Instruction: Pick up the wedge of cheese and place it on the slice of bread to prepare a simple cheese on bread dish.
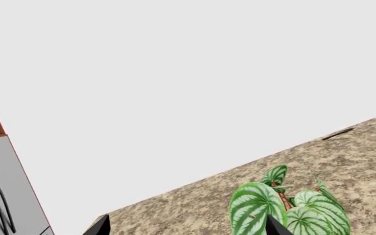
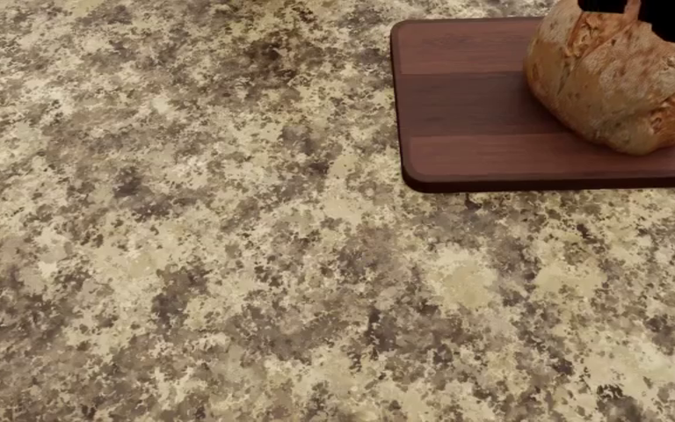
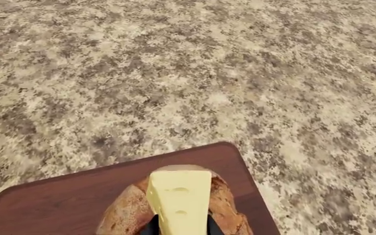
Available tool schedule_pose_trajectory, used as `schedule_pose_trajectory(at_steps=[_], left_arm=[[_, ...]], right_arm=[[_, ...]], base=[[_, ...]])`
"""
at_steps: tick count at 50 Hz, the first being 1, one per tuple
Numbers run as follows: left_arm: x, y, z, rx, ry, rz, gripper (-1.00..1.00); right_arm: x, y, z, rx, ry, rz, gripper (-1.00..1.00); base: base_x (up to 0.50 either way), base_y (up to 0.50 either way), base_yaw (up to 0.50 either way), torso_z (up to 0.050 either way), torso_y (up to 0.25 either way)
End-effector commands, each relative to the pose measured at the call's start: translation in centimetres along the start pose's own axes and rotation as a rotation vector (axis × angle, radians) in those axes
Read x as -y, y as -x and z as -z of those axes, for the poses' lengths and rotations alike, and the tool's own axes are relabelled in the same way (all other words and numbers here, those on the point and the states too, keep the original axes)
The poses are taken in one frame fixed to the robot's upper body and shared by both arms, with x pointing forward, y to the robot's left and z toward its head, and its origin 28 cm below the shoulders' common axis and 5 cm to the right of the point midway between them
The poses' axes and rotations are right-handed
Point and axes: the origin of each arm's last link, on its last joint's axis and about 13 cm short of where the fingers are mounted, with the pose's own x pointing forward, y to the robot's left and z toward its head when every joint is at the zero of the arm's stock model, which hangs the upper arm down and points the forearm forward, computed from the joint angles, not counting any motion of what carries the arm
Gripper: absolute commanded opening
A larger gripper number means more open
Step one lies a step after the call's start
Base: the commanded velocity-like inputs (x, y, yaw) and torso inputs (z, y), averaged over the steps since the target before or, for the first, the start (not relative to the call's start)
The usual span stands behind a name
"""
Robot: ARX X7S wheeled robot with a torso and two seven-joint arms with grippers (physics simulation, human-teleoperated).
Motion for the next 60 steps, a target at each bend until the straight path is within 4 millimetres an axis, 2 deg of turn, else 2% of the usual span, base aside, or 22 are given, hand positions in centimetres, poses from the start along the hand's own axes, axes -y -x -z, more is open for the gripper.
schedule_pose_trajectory(at_steps=[1, 16, 17, 25, 28, 30, 40, 43, 44, 45, 47, 55, 60], left_arm=[[0.0, 0.0, 0.1, 0.002, -0.001, -0.001, 1.00], [0.2, 0.4, -0.7, 0.001, -0.003, -0.001, 1.00], [0.2, 0.4, -0.6, 0.000, -0.004, 0.000, 1.00], [0.2, 0.3, -0.6, -0.002, -0.005, 0.001, 1.00], [0.0, -0.2, 0.4, -0.002, -0.005, 0.000, 1.00], [-0.1, -0.2, 0.4, -0.003, -0.004, 0.000, 1.00], [0.0, 0.1, 0.0, 0.001, -0.003, -0.001, 1.00], [0.0, 0.2, -0.1, 0.001, -0.001, 0.000, 1.00], [0.1, 0.3, -0.6, 0.003, -0.002, -0.004, 1.00], [0.1, 0.4, -0.7, 0.002, -0.001, -0.003, 1.00], [0.1, 0.3, -0.6, 0.002, 0.000, -0.003, 1.00], [0.0, 0.2, -0.4, 0.002, 0.003, -0.004, 1.00], [0.0, 0.2, -0.3, 0.003, 0.003, -0.004, 1.00]], right_arm=[[0.1, -0.6, 0.6, -0.015, 0.012, 0.009, -1.00], [-0.2, -1.0, 1.4, -0.049, 0.035, 0.006, -1.00], [-0.2, -1.0, 1.4, -0.059, 0.037, 0.005, 1.00], [0.2, 0.4, 0.1, -0.016, 0.034, 0.005, 1.00], [0.5, 1.1, -0.4, 0.001, 0.034, 0.013, 1.00], [0.6, 1.8, -1.0, 0.016, 0.033, 0.016, 1.00], [1.0, 7.5, -4.8, 0.136, 0.058, 0.020, 1.00], [1.2, 9.9, -6.1, 0.192, 0.071, 0.023, 1.00], [2.0, 17.5, -8.9, 0.361, 0.051, -0.039, 1.00], [1.5, 20.1, -8.3, 0.435, 0.147, 0.005, 1.00], [1.4, 21.0, -8.1, 0.462, 0.158, -0.008, 1.00], [1.7, 23.3, -7.3, 0.544, 0.196, -0.019, 1.00], [1.9, 25.0, -5.6, 0.610, 0.219, -0.040, 1.00]], base=[[0.00, 0.00, 0.00, 0.000, 0.000], [0.00, 0.00, 0.00, 0.000, 0.000], [0.00, 0.00, 0.00, 0.000, 0.000], [0.00, 0.00, 0.00, 0.000, 0.000], [0.00, 0.00, 0.00, 0.000, 0.000], [0.00, 0.00, 0.00, 0.000, 0.000], [0.00, 0.00, 0.00, 0.000, 0.000], [0.00, 0.00, 0.00, 0.000, 0.000], [0.00, 0.00, 0.00, 0.000, 0.000], [0.00, 0.00, 0.00, 0.000, 0.019], [0.00, 0.00, 0.00, 0.000, 0.000], [0.00, 0.00, 0.00, 0.000, 0.000], [0.00, 0.00, 0.00, 0.000, 0.000]])
